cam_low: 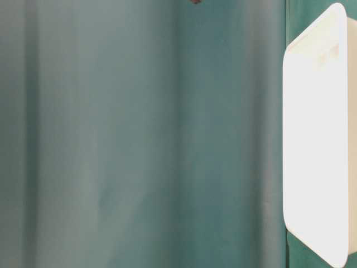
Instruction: Put the tape alternately from left to right into the white case.
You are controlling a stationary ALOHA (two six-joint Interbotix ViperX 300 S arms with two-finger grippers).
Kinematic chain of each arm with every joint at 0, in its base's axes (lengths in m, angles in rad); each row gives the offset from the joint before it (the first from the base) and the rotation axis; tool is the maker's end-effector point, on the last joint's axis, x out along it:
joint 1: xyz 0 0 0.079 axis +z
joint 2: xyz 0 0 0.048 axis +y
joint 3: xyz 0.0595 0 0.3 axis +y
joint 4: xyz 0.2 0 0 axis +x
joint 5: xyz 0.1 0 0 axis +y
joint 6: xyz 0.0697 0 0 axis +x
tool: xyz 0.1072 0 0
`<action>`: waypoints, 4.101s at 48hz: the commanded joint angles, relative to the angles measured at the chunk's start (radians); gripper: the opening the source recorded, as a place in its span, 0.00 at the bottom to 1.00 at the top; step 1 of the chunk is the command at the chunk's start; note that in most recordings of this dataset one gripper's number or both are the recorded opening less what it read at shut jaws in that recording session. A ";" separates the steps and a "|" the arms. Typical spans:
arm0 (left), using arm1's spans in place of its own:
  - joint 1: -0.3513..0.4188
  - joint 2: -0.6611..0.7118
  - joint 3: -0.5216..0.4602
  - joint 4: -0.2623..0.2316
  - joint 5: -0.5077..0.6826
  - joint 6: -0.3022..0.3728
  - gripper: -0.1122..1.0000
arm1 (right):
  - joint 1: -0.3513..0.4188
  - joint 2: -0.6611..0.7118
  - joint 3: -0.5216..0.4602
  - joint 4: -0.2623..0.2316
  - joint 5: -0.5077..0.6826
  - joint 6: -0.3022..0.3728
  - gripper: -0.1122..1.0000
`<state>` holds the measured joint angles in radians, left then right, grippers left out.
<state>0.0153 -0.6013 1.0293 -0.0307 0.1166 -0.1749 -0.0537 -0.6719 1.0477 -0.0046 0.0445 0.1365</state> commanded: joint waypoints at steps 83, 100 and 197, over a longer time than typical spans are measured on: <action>0.002 0.051 -0.051 0.000 0.031 0.000 0.68 | 0.175 0.126 -0.034 -0.002 -0.014 0.135 0.83; 0.002 0.052 -0.044 0.000 0.031 0.000 0.68 | 0.212 0.244 -0.086 0.000 0.021 0.143 0.83; 0.002 0.052 -0.025 -0.002 0.031 -0.003 0.68 | 0.267 0.681 -0.281 -0.018 0.126 0.275 0.36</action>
<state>0.0169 -0.5461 1.0186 -0.0307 0.1519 -0.1779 0.2132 0.0399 0.7885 -0.0169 0.1718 0.4111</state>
